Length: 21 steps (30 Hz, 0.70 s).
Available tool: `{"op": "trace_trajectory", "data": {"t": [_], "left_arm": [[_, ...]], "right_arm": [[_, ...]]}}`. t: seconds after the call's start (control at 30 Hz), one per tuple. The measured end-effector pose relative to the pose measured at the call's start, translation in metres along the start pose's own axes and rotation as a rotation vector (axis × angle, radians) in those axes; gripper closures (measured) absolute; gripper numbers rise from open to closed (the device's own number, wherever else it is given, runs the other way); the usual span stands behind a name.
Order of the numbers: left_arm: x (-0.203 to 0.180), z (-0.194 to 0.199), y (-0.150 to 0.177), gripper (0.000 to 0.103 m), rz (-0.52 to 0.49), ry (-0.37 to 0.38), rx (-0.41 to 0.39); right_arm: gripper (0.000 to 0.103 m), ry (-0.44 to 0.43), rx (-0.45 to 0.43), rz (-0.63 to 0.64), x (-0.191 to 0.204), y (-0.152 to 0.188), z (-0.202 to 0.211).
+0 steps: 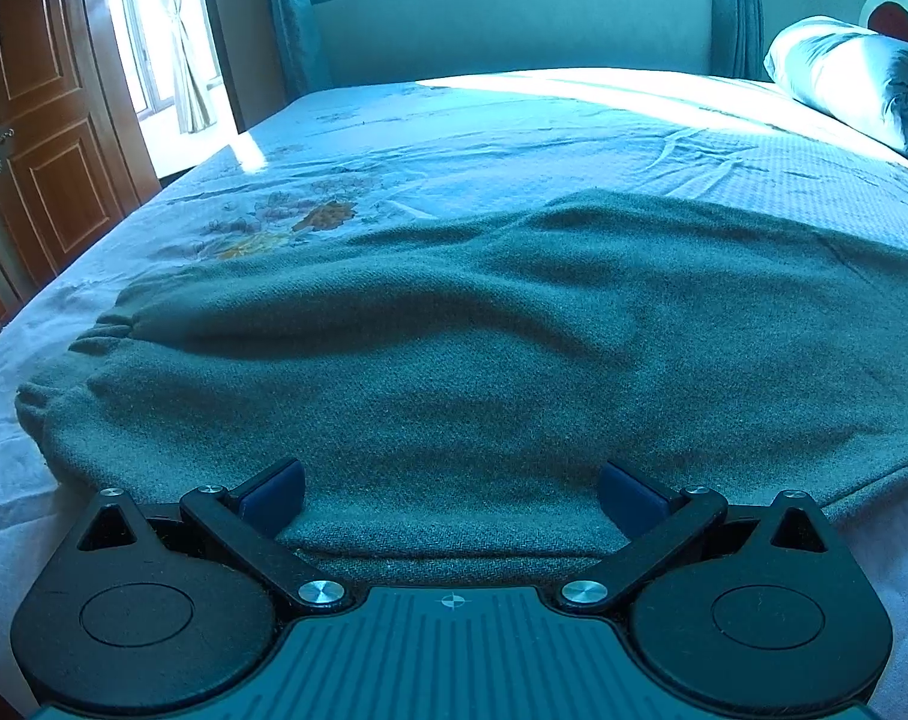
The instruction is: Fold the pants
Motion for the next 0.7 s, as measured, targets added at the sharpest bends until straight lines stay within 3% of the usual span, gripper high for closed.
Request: {"op": "trace_trajectory", "data": {"t": [0.1,0.17,0.2,0.23,0.33,0.43,0.5,0.6,0.7], "left_arm": [[0.007,0.008,-0.001,0.0,-0.012,-0.06,-0.044],[0.013,0.0,0.001,0.0,-0.031,-0.043,0.009],[0.021,0.0,-0.001,0.0,0.003,-0.026,0.022],[0.032,0.004,-0.004,0.0,0.03,-0.043,0.019],[0.077,0.026,-0.015,0.0,0.086,-0.117,-0.085],[0.128,0.026,-0.017,0.0,0.174,-0.152,-0.078],[0.167,0.015,-0.012,0.0,0.264,-0.146,-0.044],[0.207,-0.001,-0.002,0.0,0.409,-0.086,-0.012],[0.232,-0.021,0.007,0.001,0.5,-0.048,0.01]], "right_arm": [[0.081,-0.061,0.102,0.154,0.047,0.014,-0.025],[0.071,0.035,0.294,0.165,0.055,0.035,-0.066],[0.072,0.092,0.296,0.186,0.062,0.039,-0.074],[0.076,0.069,0.255,0.231,0.081,0.036,-0.072],[0.078,-0.134,0.212,0.355,0.164,0.041,-0.071],[0.076,-0.38,0.343,0.476,0.263,0.069,-0.098],[0.076,-0.474,0.394,0.565,0.326,0.092,-0.116],[0.076,-0.52,0.454,0.698,0.402,0.126,-0.152],[0.077,-0.513,0.521,0.776,0.449,0.153,-0.186]]}}
Point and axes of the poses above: each gripper's, at about its wrist camera, not at the fingertips, and z roughly against the way its jaws point, x to its left, y to its underside, the point moved 9 cm from there along -z, roughly the way its jaws point, and after that the axes turned 11 degrees about x, right-handed, at the moved point
